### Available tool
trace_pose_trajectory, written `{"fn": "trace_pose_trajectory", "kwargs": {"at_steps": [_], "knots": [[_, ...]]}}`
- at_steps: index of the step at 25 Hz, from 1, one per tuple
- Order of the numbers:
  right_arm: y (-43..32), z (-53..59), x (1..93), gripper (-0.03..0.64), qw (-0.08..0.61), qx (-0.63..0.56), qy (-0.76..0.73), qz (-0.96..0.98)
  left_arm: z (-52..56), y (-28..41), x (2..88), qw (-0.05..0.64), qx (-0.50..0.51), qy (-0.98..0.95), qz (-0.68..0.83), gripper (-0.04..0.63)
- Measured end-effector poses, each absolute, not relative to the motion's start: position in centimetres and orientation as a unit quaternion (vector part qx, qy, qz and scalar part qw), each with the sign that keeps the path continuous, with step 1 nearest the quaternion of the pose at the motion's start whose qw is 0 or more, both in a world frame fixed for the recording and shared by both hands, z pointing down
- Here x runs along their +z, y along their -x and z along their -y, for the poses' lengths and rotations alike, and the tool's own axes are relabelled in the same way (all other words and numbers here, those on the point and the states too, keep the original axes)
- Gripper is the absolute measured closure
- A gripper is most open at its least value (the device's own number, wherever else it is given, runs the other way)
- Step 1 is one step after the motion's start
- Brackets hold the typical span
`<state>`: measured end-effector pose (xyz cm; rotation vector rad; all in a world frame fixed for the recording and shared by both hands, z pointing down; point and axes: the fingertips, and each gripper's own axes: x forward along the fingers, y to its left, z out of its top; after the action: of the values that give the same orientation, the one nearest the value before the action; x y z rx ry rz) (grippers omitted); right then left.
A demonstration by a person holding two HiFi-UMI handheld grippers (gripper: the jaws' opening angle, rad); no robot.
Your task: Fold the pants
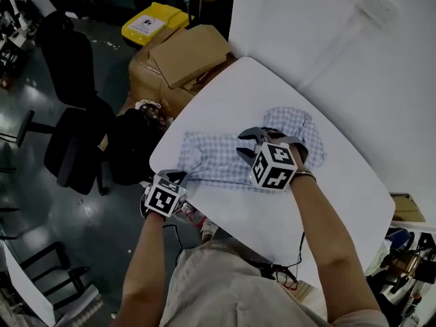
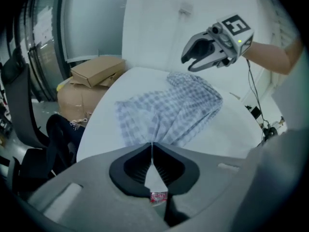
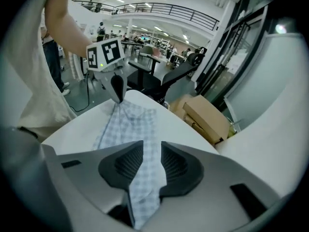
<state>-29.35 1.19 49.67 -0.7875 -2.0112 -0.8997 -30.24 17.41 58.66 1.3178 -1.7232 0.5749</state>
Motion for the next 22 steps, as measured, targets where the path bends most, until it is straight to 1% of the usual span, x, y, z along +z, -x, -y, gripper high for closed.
{"fn": "trace_pose_trajectory", "kwargs": {"at_steps": [2, 6, 8, 14, 15, 16, 17, 19, 22], "knots": [[32.5, -3.2, 50.9, 0.492, 0.394, -0.361, 0.339, 0.774, -17.8, 30.5, 57.5, 0.427, 0.206, -0.529, 0.704, 0.574], [36.9, -7.9, 54.8, 0.494, 0.412, -0.367, 0.401, 0.731, -18.9, 30.3, 57.4, 0.425, 0.191, -0.525, 0.712, 0.572], [38.1, -9.8, 56.8, 0.511, 0.417, -0.385, 0.426, 0.705, -19.0, 30.0, 57.7, 0.427, 0.187, -0.525, 0.712, 0.572], [39.6, -13.4, 59.7, 0.509, 0.428, -0.411, 0.47, 0.654, -20.1, 29.3, 58.5, 0.431, 0.18, -0.526, 0.711, 0.572], [39.5, -13.6, 60.0, 0.522, 0.433, -0.412, 0.476, 0.645, -20.2, 29.3, 58.5, 0.431, 0.177, -0.527, 0.711, 0.572], [39.3, -13.8, 60.2, 0.58, 0.438, -0.412, 0.48, 0.639, -20.4, 29.4, 58.4, 0.431, 0.172, -0.528, 0.711, 0.573], [39.2, -13.8, 60.2, 0.593, 0.443, -0.408, 0.481, 0.637, -20.8, 29.5, 58.2, 0.433, 0.167, -0.528, 0.712, 0.572], [39.8, -13.6, 59.1, 0.595, 0.441, -0.385, 0.473, 0.658, -21.5, 29.8, 57.4, 0.436, 0.156, -0.524, 0.715, 0.572], [41.8, -13.8, 56.5, 0.595, 0.421, -0.342, 0.456, 0.706, -22.6, 30.6, 56.4, 0.446, 0.143, -0.517, 0.716, 0.572]]}}
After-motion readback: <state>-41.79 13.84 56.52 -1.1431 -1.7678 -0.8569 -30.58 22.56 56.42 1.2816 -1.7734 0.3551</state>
